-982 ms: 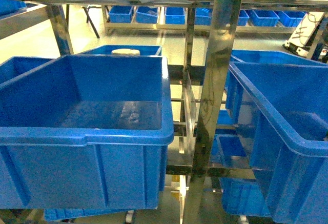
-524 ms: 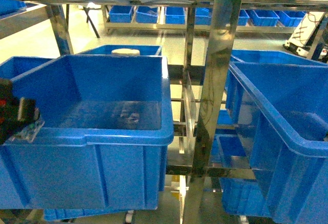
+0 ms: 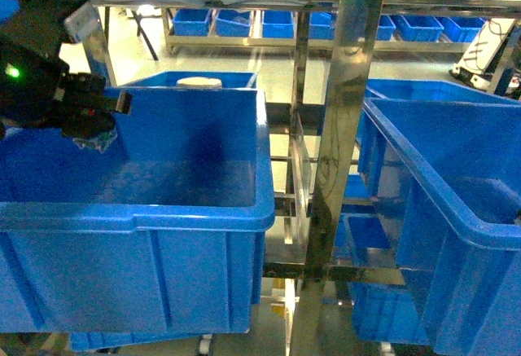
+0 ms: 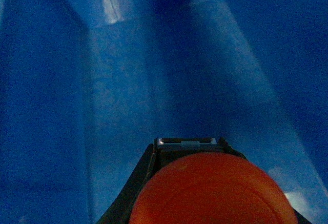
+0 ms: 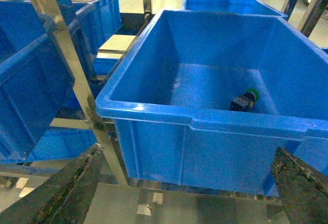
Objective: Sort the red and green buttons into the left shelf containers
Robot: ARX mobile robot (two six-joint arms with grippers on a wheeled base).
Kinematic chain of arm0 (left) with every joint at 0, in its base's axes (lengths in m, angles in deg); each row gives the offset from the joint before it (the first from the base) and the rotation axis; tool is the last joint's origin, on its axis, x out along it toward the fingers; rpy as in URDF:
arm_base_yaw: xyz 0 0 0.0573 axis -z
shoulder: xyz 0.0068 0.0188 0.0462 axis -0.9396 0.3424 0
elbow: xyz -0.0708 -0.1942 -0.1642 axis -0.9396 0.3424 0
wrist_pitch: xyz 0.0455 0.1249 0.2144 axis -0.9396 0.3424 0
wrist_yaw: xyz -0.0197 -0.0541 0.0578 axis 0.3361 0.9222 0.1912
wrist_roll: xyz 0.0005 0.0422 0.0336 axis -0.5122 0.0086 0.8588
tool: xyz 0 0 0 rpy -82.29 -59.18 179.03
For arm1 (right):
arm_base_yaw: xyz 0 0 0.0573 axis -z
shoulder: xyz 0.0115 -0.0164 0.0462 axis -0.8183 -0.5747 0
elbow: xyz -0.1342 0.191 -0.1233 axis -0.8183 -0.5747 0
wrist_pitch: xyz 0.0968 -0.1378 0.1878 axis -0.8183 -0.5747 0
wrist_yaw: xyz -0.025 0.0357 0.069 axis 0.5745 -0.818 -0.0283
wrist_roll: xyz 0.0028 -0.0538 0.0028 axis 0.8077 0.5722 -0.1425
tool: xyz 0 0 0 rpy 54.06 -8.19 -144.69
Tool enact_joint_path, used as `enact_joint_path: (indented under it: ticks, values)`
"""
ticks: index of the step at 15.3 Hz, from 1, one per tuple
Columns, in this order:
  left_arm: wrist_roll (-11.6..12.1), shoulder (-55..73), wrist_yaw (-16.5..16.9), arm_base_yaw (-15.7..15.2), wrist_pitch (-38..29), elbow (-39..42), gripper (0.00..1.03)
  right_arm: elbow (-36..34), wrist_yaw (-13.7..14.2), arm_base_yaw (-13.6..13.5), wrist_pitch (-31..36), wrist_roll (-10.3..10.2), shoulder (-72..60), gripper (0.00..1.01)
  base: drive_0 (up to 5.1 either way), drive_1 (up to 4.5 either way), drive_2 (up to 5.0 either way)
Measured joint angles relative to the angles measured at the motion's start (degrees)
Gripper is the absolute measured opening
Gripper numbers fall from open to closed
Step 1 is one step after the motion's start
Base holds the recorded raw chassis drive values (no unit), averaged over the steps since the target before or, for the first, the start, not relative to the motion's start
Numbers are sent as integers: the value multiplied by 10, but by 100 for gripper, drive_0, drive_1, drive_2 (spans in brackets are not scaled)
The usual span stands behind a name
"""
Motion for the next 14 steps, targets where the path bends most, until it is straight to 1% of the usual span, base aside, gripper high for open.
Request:
enact_joint_path:
  ticks: [2,3,4,6,8,10,11,12,14]
  values:
    - [36,85,-19,-28,1,-37,26,0,0,0,0,0,0,98,0,0,0]
    - [50,127,-23,-48,4,-45,26,0,0,0,0,0,0,98,0,0,0]
    - [81,151,-42,-63,4,-45,26,0,0,0,0,0,0,98,0,0,0]
    - [80,158,-30,-92,14,-60,26,0,0,0,0,0,0,98,0,0,0]
    - [76,159,-25,-99,23,-76,26,0,0,0,0,0,0,98,0,0,0]
    - [68,159,-15,-92,38,-84,26,0,0,0,0,0,0,98,0,0,0]
    - [61,159,-2,-81,47,-89,26,0,0,0,0,0,0,98,0,0,0]
    - [58,159,2,-74,48,-94,26,0,0,0,0,0,0,98,0,0,0]
    - [42,159,14,-63,47,-97,28,0,0,0,0,0,0,98,0,0,0]
